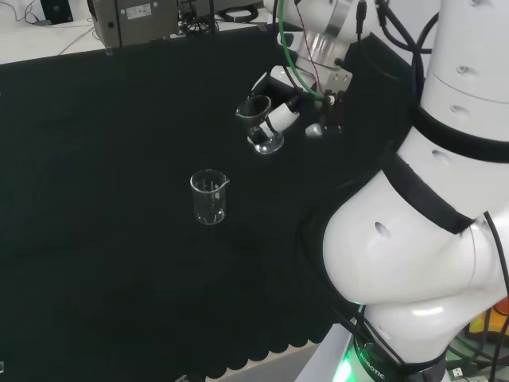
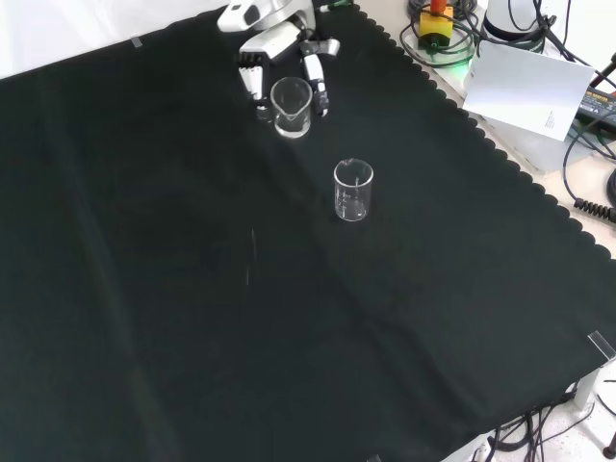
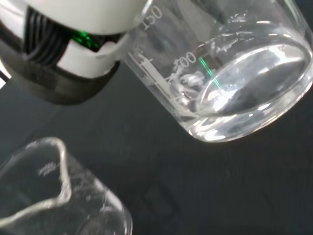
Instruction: Pour the water from the handheld beaker into the one on the table.
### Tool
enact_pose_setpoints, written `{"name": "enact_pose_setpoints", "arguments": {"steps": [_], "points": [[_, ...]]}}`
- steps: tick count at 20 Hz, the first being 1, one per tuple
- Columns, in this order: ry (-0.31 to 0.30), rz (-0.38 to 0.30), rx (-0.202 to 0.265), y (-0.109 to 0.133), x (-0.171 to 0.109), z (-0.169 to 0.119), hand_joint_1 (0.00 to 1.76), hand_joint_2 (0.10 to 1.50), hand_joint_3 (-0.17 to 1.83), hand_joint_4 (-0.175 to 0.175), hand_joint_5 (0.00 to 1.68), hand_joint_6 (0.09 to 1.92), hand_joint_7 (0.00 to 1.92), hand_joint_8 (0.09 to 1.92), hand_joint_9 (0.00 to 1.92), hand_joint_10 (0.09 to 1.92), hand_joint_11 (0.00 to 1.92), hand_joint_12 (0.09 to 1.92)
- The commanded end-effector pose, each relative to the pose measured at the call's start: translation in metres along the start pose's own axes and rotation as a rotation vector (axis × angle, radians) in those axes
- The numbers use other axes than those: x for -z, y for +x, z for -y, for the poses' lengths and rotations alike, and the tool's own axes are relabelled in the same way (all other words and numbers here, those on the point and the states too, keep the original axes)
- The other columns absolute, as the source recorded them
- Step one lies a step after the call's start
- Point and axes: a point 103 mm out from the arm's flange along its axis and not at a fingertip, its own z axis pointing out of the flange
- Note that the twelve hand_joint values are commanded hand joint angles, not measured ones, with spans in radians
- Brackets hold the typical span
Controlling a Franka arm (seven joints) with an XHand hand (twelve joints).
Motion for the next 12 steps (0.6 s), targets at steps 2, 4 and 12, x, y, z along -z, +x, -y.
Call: {"name": "enact_pose_setpoints", "arguments": {"steps": [2, 4, 12], "points": [[0.045, 0.128, 0.032, 0.022, -0.011, 0.045, 1.16, 0.63, 0.76, 0.034, 1.23, 0.8, 1.48, 0.66, 1.72, 0.09, 1.48, 0.54], [0.073, 0.143, 0.039, 0.026, -0.015, 0.046, 1.16, 0.63, 0.76, 0.034, 1.23, 0.8, 1.48, 0.66, 1.72, 0.09, 1.48, 0.54], [0.147, 0.221, 0.066, 0.04, -0.012, 0.043, 1.16, 0.63, 0.76, 0.034, 1.23, 0.8, 1.48, 0.66, 1.71, 0.09, 1.48, 0.54]]}}
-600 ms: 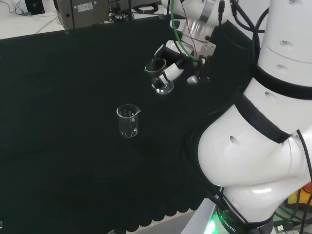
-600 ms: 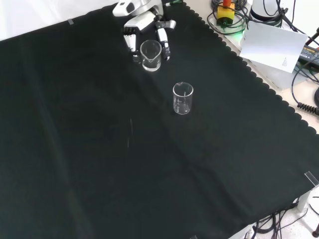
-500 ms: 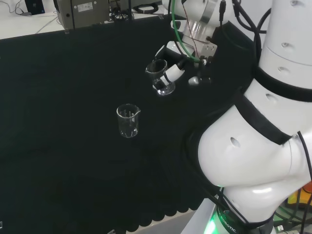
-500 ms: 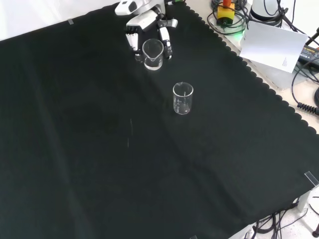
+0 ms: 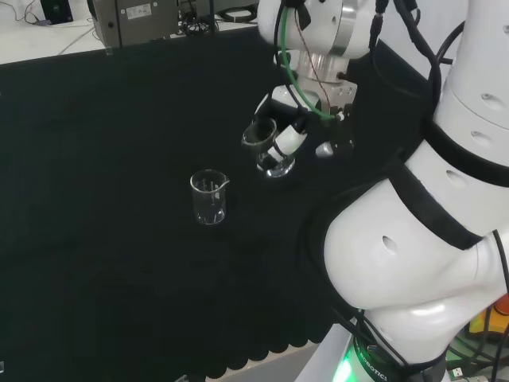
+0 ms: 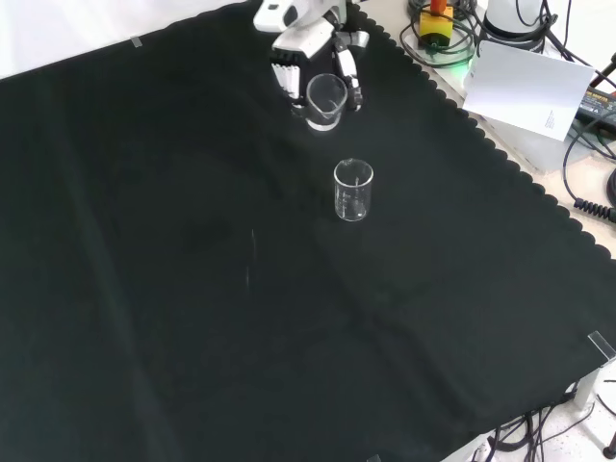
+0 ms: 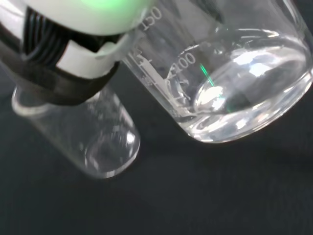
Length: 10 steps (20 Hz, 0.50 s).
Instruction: Pour the water from the handheld beaker into the one on the table.
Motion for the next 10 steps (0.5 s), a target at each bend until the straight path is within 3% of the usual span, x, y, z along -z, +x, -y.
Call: {"name": "enact_pose_setpoints", "arguments": {"steps": [1, 2, 3, 5, 7, 9, 10], "points": [[0.05, 0.113, 0.043, 0.017, 0.01, -0.006, 1.21, 0.63, 0.75, -0.041, 1.23, 0.78, 1.41, 0.68, 1.71, 0.09, 1.48, 0.54], [0.058, 0.127, 0.045, 0.019, 0.011, -0.006, 1.25, 0.63, 0.74, -0.102, 1.23, 0.78, 1.35, 0.71, 1.71, 0.09, 1.47, 0.54], [0.066, 0.137, 0.047, 0.02, 0.011, -0.006, 1.28, 0.63, 0.73, -0.138, 1.22, 0.77, 1.31, 0.73, 1.7, 0.1, 1.47, 0.54], [0.081, 0.161, 0.048, 0.022, 0.011, -0.007, 1.3, 0.63, 0.73, -0.167, 1.22, 0.77, 1.28, 0.75, 1.7, 0.1, 1.47, 0.54], [0.102, 0.185, 0.047, 0.024, 0.012, -0.008, 1.3, 0.63, 0.73, -0.174, 1.22, 0.77, 1.27, 0.76, 1.7, 0.1, 1.46, 0.55], [0.128, 0.209, 0.045, 0.027, 0.012, -0.009, 1.21, 0.62, 0.76, -0.06, 1.23, 0.78, 1.38, 0.74, 1.7, 0.12, 1.47, 0.55], [0.142, 0.227, 0.044, 0.029, 0.012, -0.011, 1.19, 0.62, 0.76, -0.021, 1.23, 0.79, 1.42, 0.73, 1.7, 0.12, 1.47, 0.55]]}}
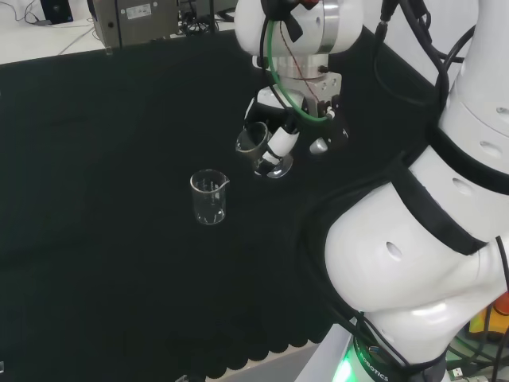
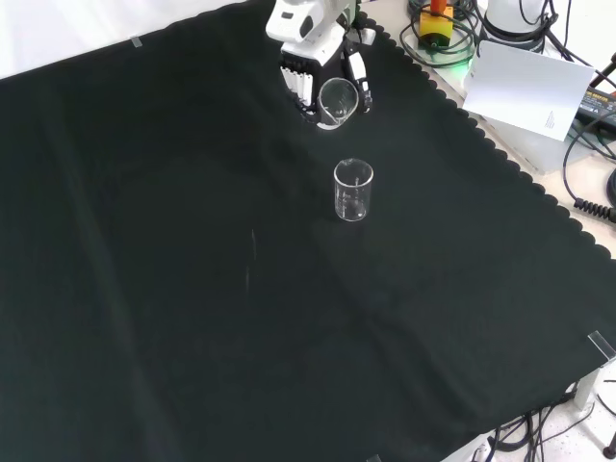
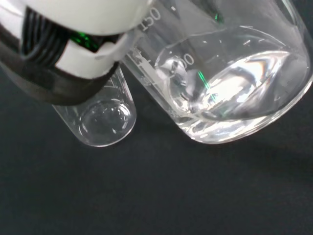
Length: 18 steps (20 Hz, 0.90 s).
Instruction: Pour the water from the handheld beaker into the one on the table.
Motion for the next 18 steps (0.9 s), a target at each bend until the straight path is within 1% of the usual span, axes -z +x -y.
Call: {"name": "enact_pose_setpoints", "arguments": {"steps": [1, 2, 4, 10, 13, 14, 15, 17, 18], "points": [[0.077, 0.092, 0.009, 0.012, 0.005, -0.007, 1.17, 0.62, 0.77, 0.002, 1.23, 0.79, 1.44, 0.72, 1.7, 0.13, 1.47, 0.55], [0.1, 0.105, 0.003, 0.013, 0.005, -0.009, 1.17, 0.62, 0.77, 0.013, 1.23, 0.79, 1.45, 0.72, 1.7, 0.13, 1.47, 0.55], [0.134, 0.134, -0.009, 0.015, 0.004, -0.012, 1.16, 0.62, 0.77, 0.022, 1.23, 0.8, 1.46, 0.71, 1.7, 0.13, 1.47, 0.55], [0.216, 0.199, -0.047, 0.02, 0.004, -0.022, 1.16, 0.62, 0.77, 0.025, 1.23, 0.8, 1.46, 0.71, 1.7, 0.13, 1.47, 0.55], [0.249, 0.223, -0.055, 0.022, 0.003, -0.026, 1.16, 0.62, 0.77, 0.025, 1.23, 0.8, 1.46, 0.71, 1.7, 0.14, 1.47, 0.56], [0.258, 0.23, -0.056, 0.022, 0.003, -0.027, 1.21, 0.62, 0.76, -0.047, 1.23, 0.79, 1.39, 0.72, 1.7, 0.14, 1.47, 0.55], [0.267, 0.237, -0.056, 0.024, 0.003, -0.028, 1.2, 0.62, 0.76, -0.052, 1.23, 0.79, 1.4, 0.74, 1.69, 0.15, 1.47, 0.56], [0.289, 0.253, -0.057, 0.027, 0.003, -0.03, 1.17, 0.62, 0.78, -0.004, 1.23, 0.81, 1.44, 0.72, 1.69, 0.18, 1.47, 0.56], [0.297, 0.264, -0.057, 0.028, 0.003, -0.031, 1.16, 0.62, 0.78, 0.012, 1.23, 0.81, 1.45, 0.71, 1.68, 0.19, 1.47, 0.56]]}}
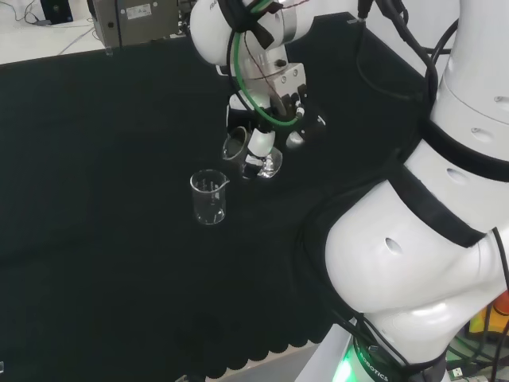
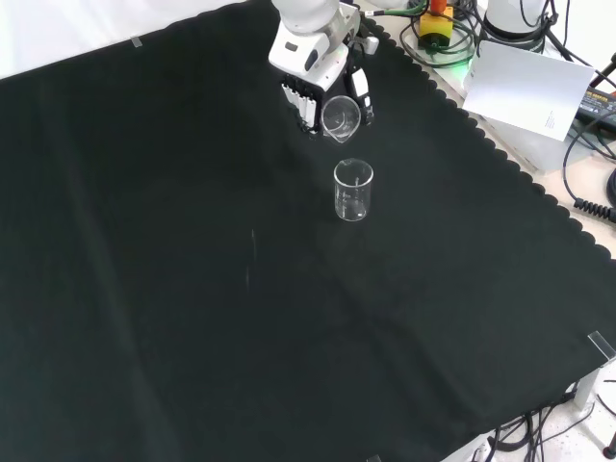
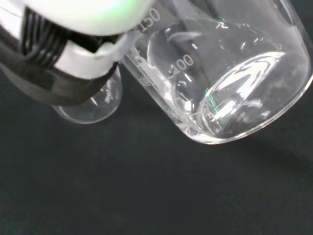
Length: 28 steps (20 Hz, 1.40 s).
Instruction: Pour the water from the handheld beaker into the one on the table.
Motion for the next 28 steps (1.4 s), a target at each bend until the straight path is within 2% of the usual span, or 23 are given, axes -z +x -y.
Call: {"name": "enact_pose_setpoints", "arguments": {"steps": [1, 7, 20, 24, 28], "points": [[0.143, 0.115, -0.01, 0.005, -0.003, -0.006, 1.16, 0.62, 0.78, 0.02, 1.23, 0.82, 1.46, 0.71, 1.68, 0.2, 1.47, 0.56], [0.211, 0.162, -0.022, 0.009, -0.004, -0.01, 1.16, 0.62, 0.79, 0.027, 1.22, 0.82, 1.47, 0.7, 1.68, 0.21, 1.47, 0.56], [0.228, 0.21, -0.007, 0.024, 0.003, -0.012, 1.15, 0.62, 0.79, 0.028, 1.22, 0.83, 1.47, 0.7, 1.68, 0.22, 1.48, 0.57], [0.251, 0.235, -0.004, 0.03, 0.007, -0.014, 1.15, 0.62, 0.8, 0.033, 1.21, 0.86, 1.46, 0.73, 1.61, 0.38, 1.48, 0.58], [0.268, 0.256, -0.005, 0.036, 0.01, -0.016, 1.15, 0.62, 0.8, 0.034, 1.21, 0.86, 1.46, 0.74, 1.6, 0.42, 1.48, 0.58]]}}
